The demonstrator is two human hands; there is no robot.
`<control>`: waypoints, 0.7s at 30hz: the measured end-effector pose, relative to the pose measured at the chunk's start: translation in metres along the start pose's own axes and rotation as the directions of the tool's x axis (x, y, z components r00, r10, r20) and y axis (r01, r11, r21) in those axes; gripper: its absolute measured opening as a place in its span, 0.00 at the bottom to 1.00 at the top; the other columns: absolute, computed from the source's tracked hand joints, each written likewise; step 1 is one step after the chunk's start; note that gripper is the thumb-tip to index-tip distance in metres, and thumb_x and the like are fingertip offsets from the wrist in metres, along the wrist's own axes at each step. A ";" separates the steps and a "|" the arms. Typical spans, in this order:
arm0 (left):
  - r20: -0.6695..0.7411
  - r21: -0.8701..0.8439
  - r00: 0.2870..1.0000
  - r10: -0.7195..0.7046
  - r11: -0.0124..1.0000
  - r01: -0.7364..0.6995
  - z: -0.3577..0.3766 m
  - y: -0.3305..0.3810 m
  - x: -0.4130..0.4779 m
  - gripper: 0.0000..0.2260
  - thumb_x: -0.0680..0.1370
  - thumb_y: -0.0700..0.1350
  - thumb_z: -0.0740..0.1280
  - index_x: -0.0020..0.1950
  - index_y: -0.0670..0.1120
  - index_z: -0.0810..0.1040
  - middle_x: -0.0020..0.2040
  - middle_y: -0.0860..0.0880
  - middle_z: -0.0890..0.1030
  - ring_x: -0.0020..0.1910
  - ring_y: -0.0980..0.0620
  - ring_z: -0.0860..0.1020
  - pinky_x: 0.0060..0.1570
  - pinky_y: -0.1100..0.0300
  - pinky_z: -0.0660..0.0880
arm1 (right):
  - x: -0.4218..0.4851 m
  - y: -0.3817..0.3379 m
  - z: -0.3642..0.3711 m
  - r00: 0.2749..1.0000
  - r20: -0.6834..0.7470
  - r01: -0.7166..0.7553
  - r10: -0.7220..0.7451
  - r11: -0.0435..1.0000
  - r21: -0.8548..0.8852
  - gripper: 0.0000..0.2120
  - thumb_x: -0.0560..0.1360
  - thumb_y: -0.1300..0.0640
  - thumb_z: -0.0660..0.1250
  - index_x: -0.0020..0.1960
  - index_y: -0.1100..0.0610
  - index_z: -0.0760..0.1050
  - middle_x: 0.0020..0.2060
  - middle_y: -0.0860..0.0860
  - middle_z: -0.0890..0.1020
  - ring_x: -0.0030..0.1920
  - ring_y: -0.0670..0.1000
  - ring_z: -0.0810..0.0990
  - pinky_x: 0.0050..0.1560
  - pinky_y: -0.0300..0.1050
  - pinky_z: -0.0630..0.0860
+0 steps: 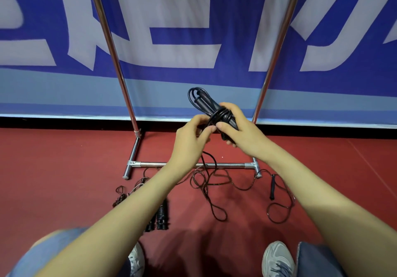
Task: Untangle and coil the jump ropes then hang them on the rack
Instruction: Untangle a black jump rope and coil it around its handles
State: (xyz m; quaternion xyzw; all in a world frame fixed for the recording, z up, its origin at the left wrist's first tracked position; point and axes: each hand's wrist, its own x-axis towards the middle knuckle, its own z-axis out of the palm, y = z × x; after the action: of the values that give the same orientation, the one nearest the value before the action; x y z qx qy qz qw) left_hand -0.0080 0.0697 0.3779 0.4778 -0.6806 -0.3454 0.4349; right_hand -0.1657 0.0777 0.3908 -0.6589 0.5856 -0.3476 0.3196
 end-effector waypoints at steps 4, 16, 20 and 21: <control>0.008 -0.091 1.000 -0.001 0.996 0.001 0.003 0.001 0.000 0.05 0.78 0.47 0.68 0.53 0.52 0.79 0.35 0.55 0.81 0.34 0.59 0.78 0.40 0.67 0.72 | 0.002 -0.001 -0.004 1.000 -0.012 0.007 -0.005 0.986 0.164 0.25 0.81 0.53 0.62 0.72 0.39 0.56 0.43 0.47 0.78 0.33 0.49 0.77 0.35 0.44 0.75; 0.120 -0.295 0.990 -0.079 0.949 0.112 0.006 0.004 0.001 0.09 0.82 0.51 0.61 0.51 0.48 0.78 0.30 0.51 0.77 0.30 0.54 0.73 0.37 0.62 0.70 | 0.000 -0.003 -0.012 0.999 -0.029 -0.009 0.017 0.960 0.280 0.13 0.80 0.55 0.63 0.58 0.47 0.60 0.39 0.56 0.77 0.31 0.52 0.76 0.35 0.48 0.74; 0.253 -0.159 0.956 -0.146 0.969 0.190 -0.009 0.003 0.014 0.13 0.82 0.55 0.58 0.52 0.47 0.73 0.37 0.48 0.83 0.27 0.53 0.71 0.36 0.60 0.72 | 0.002 -0.003 -0.013 1.000 -0.014 0.000 0.005 0.957 0.291 0.12 0.80 0.55 0.63 0.54 0.44 0.60 0.41 0.56 0.79 0.32 0.52 0.77 0.35 0.49 0.73; 0.312 -0.071 0.939 -0.142 0.982 0.173 -0.013 0.002 0.015 0.16 0.82 0.57 0.56 0.51 0.47 0.76 0.34 0.48 0.83 0.28 0.54 0.70 0.36 0.61 0.71 | 0.002 -0.004 -0.015 1.000 -0.006 0.006 -0.004 0.954 0.298 0.12 0.80 0.56 0.63 0.55 0.46 0.60 0.41 0.56 0.78 0.32 0.52 0.77 0.35 0.49 0.73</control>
State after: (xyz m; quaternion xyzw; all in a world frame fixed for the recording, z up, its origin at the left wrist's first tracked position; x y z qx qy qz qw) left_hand 0.0010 0.0552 0.3888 0.4497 -0.6816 -0.4817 0.3181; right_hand -0.1763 0.0760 0.4026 -0.6036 0.5256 -0.4347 0.4127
